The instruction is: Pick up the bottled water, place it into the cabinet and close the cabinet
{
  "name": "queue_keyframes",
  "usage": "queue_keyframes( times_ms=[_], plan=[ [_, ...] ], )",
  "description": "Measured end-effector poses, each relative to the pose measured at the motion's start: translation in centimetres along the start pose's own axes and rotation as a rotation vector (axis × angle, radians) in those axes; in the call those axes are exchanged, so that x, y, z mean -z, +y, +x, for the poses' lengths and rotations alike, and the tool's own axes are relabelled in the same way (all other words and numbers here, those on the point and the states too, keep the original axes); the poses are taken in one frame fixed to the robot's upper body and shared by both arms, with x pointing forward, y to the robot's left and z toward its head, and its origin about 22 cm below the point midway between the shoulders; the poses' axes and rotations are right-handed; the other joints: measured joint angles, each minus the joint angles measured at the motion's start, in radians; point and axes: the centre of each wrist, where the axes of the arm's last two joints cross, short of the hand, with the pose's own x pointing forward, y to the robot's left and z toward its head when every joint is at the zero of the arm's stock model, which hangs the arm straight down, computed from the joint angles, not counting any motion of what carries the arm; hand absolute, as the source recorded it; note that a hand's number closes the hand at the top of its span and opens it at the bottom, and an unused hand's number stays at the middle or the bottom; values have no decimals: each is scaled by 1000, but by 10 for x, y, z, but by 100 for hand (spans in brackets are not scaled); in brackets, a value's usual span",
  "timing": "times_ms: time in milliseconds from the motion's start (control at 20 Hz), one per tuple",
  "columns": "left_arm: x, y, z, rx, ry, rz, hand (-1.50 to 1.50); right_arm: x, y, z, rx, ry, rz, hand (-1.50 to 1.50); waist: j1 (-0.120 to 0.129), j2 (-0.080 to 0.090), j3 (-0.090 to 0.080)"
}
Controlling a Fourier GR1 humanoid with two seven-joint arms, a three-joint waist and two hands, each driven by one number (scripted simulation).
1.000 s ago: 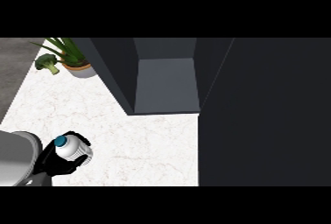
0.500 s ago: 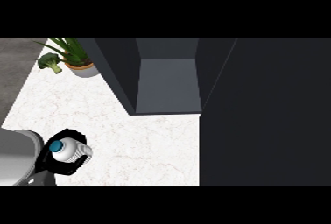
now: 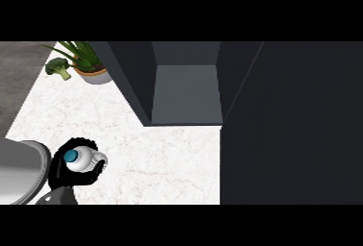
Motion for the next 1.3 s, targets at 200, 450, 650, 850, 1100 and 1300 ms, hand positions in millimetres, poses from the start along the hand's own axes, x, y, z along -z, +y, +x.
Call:
queue_keyframes(
  times_ms=[200,450,650,850,1100,1300],
  plan=[
    [10,-23,4,-5,-14,-46,150,-1,-1,1,3,6,-6,-150,6,-2,1],
    [27,-65,11,0,-36,-102,150,1,-3,2,-2,-3,-5,-150,6,-3,1],
    [38,-99,18,2,-29,-134,150,0,-6,4,-8,3,-2,-150,1,-4,1],
    [51,-138,35,21,-45,-144,150,1,-8,5,-11,-8,8,-150,-1,-4,1],
    [59,-185,52,56,-62,-143,150,0,-10,7,-12,-5,10,-150,-6,-2,1],
    [71,-217,60,79,-72,-123,150,0,-9,6,4,-9,9,-150,-13,1,0]
  ],
)
